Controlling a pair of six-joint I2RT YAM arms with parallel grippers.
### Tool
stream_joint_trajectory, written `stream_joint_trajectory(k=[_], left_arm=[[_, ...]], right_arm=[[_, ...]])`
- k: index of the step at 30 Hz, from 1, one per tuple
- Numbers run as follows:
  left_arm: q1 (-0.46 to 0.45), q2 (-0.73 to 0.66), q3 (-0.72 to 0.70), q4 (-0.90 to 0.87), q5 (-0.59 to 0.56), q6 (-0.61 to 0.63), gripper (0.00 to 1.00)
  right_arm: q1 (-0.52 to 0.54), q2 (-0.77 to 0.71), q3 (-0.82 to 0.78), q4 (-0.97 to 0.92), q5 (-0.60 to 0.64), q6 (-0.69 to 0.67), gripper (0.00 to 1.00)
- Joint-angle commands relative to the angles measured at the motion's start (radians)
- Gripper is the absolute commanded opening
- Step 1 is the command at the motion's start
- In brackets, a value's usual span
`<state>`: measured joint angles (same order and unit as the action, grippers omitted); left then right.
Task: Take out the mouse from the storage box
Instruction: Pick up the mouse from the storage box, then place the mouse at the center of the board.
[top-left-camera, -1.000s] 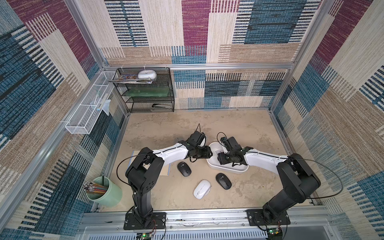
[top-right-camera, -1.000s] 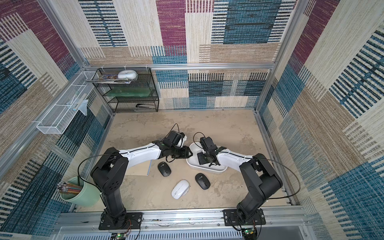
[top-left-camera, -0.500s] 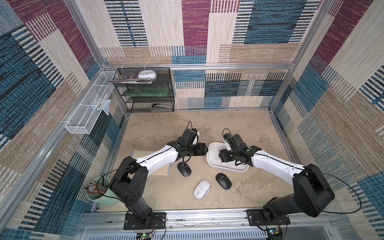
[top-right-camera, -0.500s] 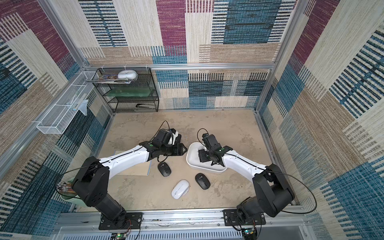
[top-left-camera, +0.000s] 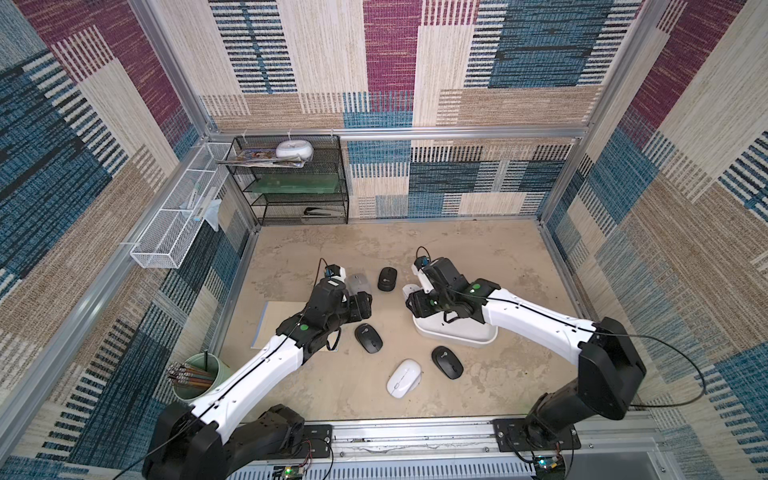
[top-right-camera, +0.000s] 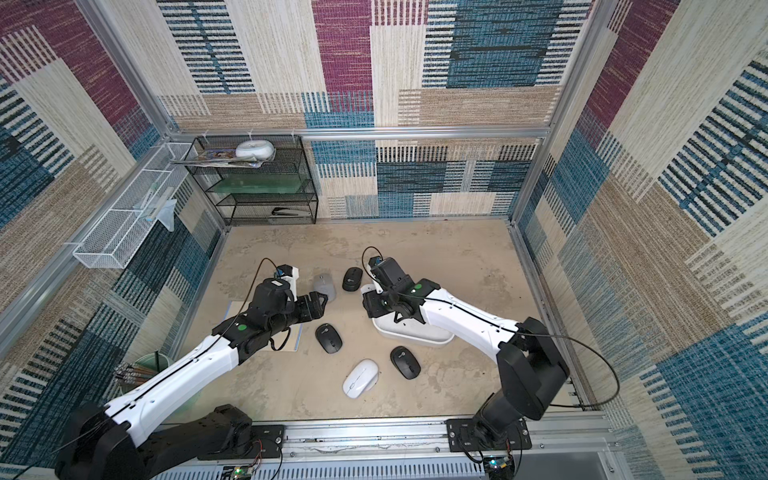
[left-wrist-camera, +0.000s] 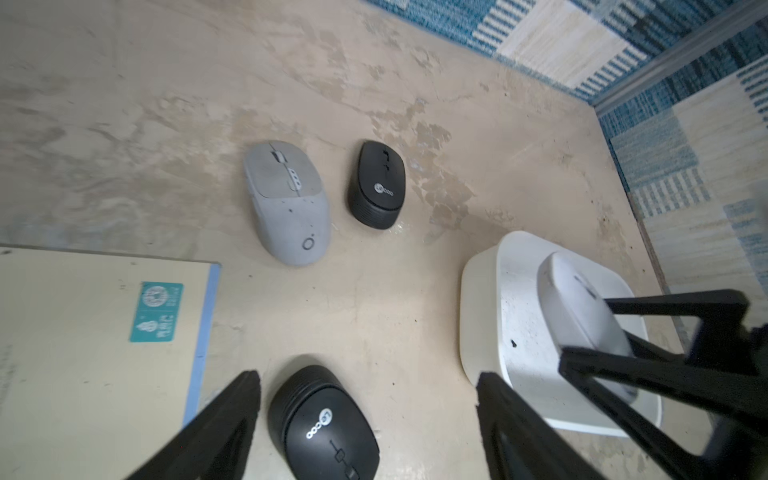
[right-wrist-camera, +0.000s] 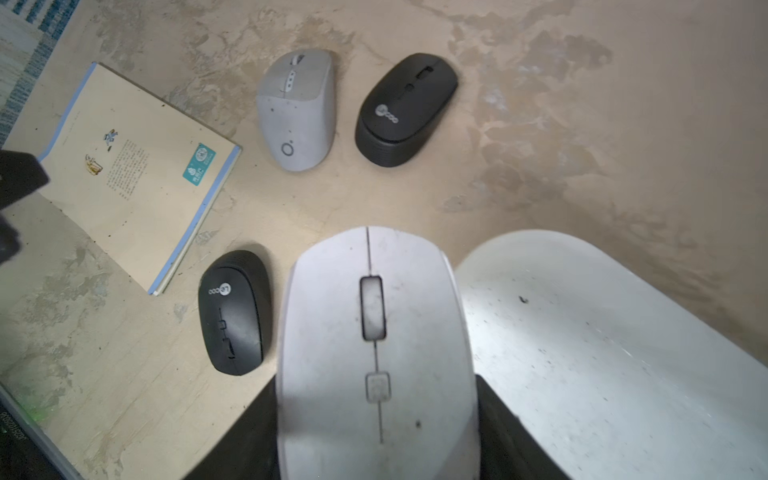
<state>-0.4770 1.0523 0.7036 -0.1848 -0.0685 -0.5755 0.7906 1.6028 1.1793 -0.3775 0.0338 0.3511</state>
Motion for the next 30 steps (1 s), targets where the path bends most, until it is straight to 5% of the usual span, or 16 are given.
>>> stream_joint_trajectory(k=[1,11,23,30], left_arm=[[0.005,-0.114,-0.048,-0.011,-0.177,-0.018,0.89],[0.007,-0.295,-0.097,-0.066,-0.287,-0.003,0.97],[0.007,-0.372,-0.133,-0.084,-0.327,-0.016,1.0],[0.006,-0.391,-0.14,-0.085,-0.338,-0.017,1.0]], right_arm=[[0.042,0.077,0.067,-0.013,0.005,0.03,0.52],[0.101,0.358,0.315,-0.152,0.067,0.081,0.54],[0.109,0.5,0.393,-0.195,0.13,0.097,0.56],[0.108,0.517,0.416,-0.206,0.144,0.085,0.72]])
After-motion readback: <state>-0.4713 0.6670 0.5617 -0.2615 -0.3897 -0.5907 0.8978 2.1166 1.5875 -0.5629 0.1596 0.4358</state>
